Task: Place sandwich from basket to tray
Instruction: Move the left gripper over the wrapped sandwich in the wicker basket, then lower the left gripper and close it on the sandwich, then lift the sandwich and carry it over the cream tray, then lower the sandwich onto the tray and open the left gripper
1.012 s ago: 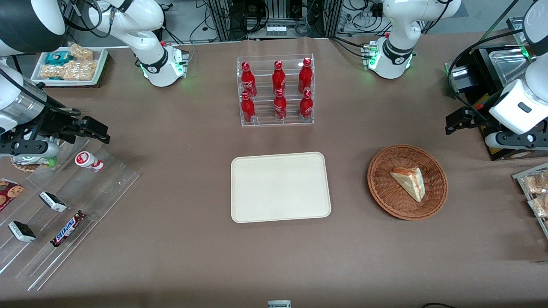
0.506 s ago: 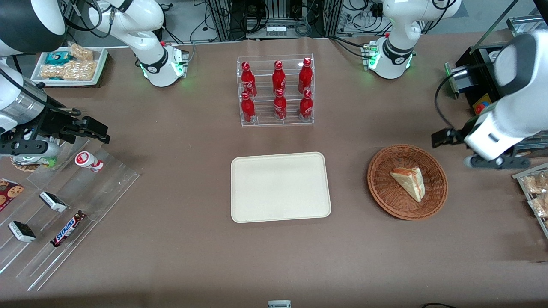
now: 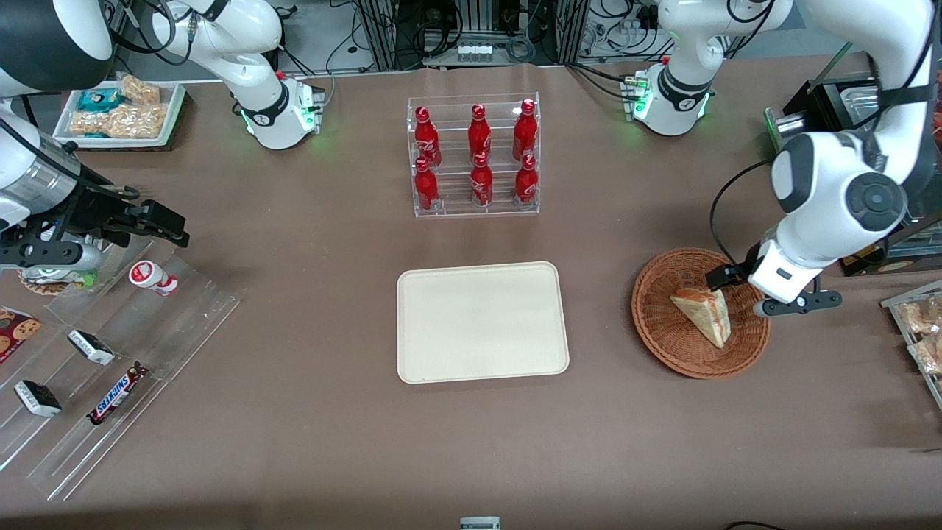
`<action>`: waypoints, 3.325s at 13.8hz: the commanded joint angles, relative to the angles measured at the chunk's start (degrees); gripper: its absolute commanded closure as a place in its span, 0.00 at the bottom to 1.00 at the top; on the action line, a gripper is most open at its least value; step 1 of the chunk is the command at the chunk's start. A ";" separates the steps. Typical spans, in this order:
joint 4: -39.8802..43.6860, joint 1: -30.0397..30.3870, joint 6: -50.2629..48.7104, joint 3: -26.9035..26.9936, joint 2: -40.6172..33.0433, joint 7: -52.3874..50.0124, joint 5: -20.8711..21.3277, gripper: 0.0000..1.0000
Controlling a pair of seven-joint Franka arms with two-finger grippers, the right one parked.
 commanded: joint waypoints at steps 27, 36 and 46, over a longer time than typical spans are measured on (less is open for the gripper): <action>37.84 -28.43 -7.78 -1.49 29.33 -34.49 0.78 0.99; 42.53 -38.47 2.15 -1.31 39.18 -34.50 5.17 0.98; 41.74 -37.60 -7.49 -0.96 27.36 -38.11 5.43 0.00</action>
